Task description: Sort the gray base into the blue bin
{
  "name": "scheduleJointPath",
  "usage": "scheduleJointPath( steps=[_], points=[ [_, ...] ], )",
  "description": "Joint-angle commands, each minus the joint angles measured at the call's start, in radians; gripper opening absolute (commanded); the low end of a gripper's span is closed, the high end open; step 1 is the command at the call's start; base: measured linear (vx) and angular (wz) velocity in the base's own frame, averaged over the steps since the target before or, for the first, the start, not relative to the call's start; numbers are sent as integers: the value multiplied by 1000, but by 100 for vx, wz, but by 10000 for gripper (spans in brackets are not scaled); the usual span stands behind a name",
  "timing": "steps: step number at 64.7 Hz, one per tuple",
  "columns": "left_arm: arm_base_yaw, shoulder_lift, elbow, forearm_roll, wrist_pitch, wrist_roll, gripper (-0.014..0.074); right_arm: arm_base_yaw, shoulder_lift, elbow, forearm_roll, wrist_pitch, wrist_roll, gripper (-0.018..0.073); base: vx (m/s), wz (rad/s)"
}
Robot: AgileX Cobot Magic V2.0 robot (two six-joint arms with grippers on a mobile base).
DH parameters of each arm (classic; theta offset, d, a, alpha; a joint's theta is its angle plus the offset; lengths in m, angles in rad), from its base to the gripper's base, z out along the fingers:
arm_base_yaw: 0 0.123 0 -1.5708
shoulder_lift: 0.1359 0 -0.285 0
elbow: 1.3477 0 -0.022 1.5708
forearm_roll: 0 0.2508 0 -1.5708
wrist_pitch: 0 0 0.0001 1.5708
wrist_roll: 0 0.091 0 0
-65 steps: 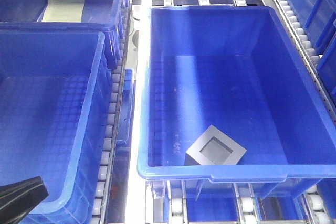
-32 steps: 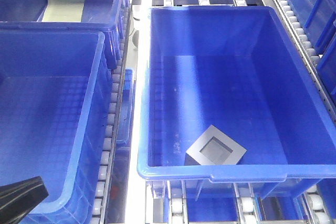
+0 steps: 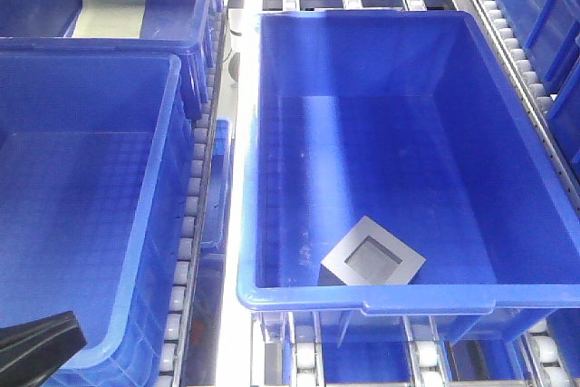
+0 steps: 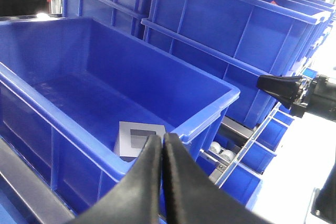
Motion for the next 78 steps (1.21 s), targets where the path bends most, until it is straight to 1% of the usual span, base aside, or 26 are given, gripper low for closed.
scheduleJointPath(
  steps=[1, 15, 18, 22, 26, 30, 39, 46, 50, 54, 58, 60, 64, 78],
  points=[
    [-5, 5, -24, -16, -71, 7, -7, -4, -8, 1, -4, -76, -7, -4, 0, 0],
    [2, -3, -24, -15, -69, 7, -7, -4, -8, 1, -4, -76, -7, -4, 0, 0],
    [25, -21, -24, -16, -64, 7, -7, -4, -8, 1, -4, -76, -7, -4, 0, 0],
    [80, -53, -24, -16, -53, 7, -7, -4, -8, 1, -4, -76, -7, -4, 0, 0],
    [158, -94, -24, -9, -27, 8, -7, -4, -8, 1, -4, -76, -7, -4, 0, 0],
    [256, -141, -24, -8, 16, 23, -7, -4, -8, 1, -4, -76, -7, -4, 0, 0],
    [512, -254, -24, -9, 117, 96, -7, -4, -8, 1, -4, -76, -7, -4, 0, 0],
    [693, -340, -11, -9, 154, 143, -7, -4, -8, 1, -4, -76, -7, -4, 0, 0],
    [776, -383, 22, -8, 145, 164, -7, -4, -8, 1, -4, -76, -7, -4, 0, 0],
    [854, -418, 68, -8, 131, 164, -7, -4, -8, 1, -4, -76, -7, -4, 0, 0],
    [908, -412, 106, -8, 119, 163, -7, -4, -8, 1, -4, -75, -7, -4, 0, 0],
    [929, -413, 128, -8, 114, 161, -7, -4, -8, 1, -4, -75, -7, -4, 0, 0],
    [952, -413, 169, -7, 91, 161, -7, -4, -8, 1, -4, -76, -7, -4, 0, 0],
    [961, -413, 355, -7, -67, 149, -7, -4, -8, 1, -4, -76, -7, -4, 0, 0]
  ],
)
